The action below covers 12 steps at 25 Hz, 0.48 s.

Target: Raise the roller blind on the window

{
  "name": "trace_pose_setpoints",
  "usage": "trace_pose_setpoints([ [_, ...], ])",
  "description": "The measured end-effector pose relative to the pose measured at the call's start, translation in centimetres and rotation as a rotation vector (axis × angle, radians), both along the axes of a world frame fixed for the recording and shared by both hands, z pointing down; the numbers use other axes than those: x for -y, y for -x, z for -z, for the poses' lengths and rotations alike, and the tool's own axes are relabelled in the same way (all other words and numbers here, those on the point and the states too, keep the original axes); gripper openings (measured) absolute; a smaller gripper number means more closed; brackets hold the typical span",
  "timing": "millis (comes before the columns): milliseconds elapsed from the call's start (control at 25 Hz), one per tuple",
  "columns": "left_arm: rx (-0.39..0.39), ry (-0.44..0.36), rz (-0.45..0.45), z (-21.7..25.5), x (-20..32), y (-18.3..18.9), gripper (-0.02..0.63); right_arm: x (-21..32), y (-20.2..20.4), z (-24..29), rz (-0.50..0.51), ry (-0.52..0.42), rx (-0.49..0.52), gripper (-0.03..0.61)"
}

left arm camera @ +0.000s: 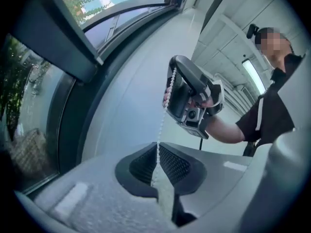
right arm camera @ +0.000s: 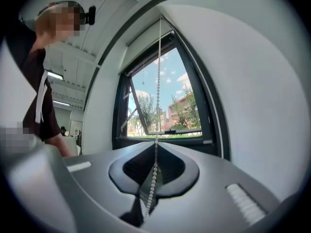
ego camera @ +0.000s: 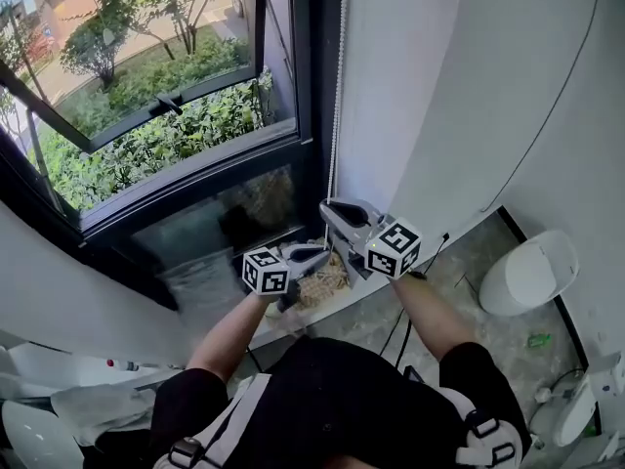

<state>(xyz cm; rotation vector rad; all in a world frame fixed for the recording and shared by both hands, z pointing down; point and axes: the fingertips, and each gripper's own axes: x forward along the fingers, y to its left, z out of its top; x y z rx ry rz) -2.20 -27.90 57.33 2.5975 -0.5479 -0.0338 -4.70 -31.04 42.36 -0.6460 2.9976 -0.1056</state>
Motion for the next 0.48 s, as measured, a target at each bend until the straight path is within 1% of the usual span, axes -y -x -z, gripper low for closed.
trace_pose_setpoints([
  [40,0.014,0.022,-0.018,-1.4,-0.9,-0.1,0.017,-0.1,-0.2,-1.7,0.000,0.021,-0.029,0.017],
  [80,0.008,0.037,-0.029,-2.1,-1.6,0.0,0.017,-0.2,-0.5,-2.7,0.001,0.038,-0.042,0.017],
  [160,-0.027,0.046,-0.028,-2.2,-2.2,0.2,0.019,-0.4,-0.9,-3.2,0.002,0.054,-0.048,0.017],
  [200,-0.036,0.034,-0.023,-1.8,-2.1,0.4,0.030,-0.4,-1.0,-3.2,0.002,0.051,-0.053,0.017],
  [240,-0.039,0.014,-0.017,-1.3,-1.8,0.6,0.067,-0.4,-1.0,-3.1,0.003,0.046,-0.061,0.017],
  [360,-0.054,-0.050,0.008,0.9,-0.7,1.8,0.129,-0.2,-1.0,-3.1,0.011,0.051,-0.067,0.017],
  [480,-0.085,-0.115,0.047,4.4,0.7,3.9,0.160,-0.3,-1.0,-3.0,0.017,0.058,-0.067,0.015],
])
